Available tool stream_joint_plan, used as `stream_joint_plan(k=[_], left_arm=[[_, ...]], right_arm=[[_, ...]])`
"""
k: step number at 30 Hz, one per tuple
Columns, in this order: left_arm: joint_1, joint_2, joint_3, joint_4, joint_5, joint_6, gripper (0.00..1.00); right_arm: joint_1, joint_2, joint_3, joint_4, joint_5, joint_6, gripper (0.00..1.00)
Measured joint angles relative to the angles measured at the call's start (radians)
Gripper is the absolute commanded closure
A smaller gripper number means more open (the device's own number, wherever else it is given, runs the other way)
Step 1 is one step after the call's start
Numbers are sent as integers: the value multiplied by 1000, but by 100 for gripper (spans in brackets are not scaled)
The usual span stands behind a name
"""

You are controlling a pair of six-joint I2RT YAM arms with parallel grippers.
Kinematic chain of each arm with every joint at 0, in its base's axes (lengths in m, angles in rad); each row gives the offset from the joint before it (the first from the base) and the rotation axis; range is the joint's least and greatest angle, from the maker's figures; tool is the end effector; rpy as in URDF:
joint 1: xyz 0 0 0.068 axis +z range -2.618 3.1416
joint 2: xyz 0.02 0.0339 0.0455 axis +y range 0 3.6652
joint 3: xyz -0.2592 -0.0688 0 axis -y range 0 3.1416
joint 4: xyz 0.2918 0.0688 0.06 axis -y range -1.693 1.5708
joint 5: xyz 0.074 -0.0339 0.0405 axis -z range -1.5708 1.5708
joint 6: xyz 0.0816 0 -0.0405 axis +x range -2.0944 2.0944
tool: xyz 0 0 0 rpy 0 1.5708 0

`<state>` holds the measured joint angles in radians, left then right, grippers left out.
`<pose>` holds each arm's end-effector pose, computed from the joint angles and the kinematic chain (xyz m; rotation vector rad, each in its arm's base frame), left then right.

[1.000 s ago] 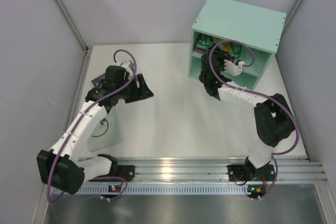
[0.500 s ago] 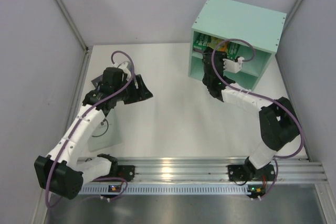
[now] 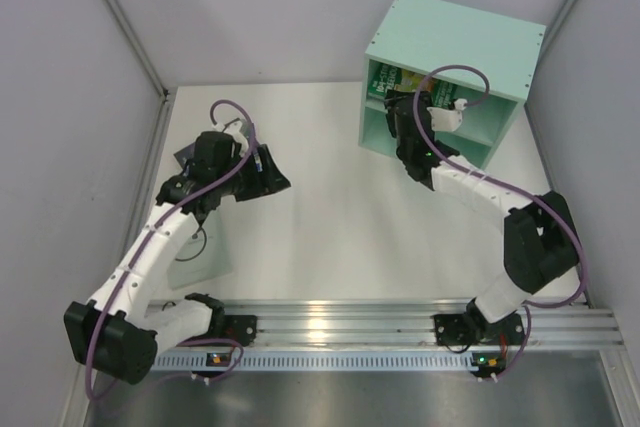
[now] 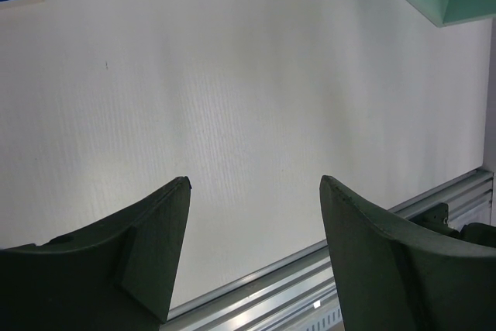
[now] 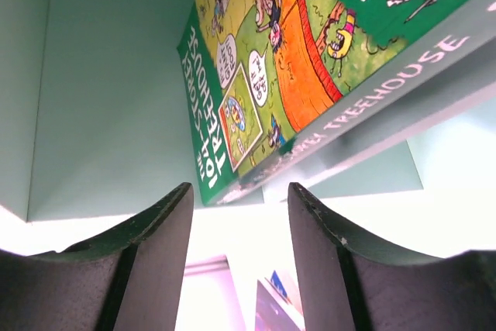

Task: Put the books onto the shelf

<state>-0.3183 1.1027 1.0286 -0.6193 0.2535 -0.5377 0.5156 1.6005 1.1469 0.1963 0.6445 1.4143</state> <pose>0.2939 -0.1184 0.2853 -0.1172 2.3434 -0.7277 0.4165 0.1797 0.2632 1.1917 1.4112 0.7934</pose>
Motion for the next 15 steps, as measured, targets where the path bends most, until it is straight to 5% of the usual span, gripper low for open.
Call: stream_joint_plan(k=[15], left_arm=[[0, -34, -5, -2, -1, -14, 27]], right_arm=[[-44, -49, 0, -79, -63, -16, 66]])
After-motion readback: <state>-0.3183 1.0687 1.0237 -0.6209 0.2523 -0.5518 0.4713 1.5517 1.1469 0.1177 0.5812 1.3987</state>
